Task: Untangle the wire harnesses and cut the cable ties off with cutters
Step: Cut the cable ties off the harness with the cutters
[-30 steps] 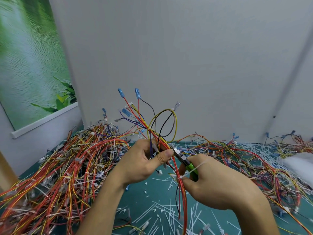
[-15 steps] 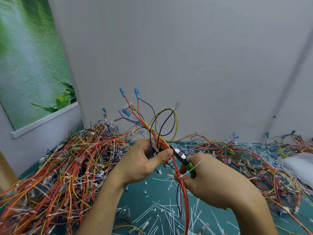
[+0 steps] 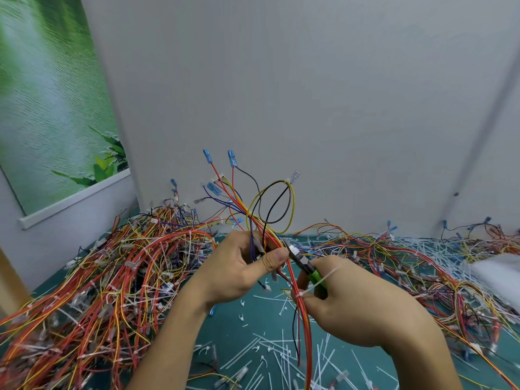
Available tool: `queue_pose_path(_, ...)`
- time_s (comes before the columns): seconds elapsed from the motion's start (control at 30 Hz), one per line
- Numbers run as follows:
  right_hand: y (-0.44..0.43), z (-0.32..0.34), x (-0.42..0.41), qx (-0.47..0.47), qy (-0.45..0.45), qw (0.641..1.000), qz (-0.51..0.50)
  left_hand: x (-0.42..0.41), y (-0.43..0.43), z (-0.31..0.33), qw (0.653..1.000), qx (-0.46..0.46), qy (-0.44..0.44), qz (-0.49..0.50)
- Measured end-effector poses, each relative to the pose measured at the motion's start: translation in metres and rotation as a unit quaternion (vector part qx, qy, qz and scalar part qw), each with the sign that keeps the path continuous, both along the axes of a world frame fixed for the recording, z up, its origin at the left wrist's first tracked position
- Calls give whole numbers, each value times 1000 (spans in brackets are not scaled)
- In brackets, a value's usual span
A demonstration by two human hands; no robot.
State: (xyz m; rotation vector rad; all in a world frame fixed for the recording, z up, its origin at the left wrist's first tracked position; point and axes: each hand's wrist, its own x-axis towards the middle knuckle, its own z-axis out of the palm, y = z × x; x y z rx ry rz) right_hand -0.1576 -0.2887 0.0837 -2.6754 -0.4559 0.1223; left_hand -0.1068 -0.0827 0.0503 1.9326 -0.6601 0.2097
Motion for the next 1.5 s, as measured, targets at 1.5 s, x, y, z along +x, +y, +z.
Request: queue_pose_path(1.5, 8, 1, -1, 8, -12, 1000, -5, -9, 4, 8, 1000, -19, -17, 10)
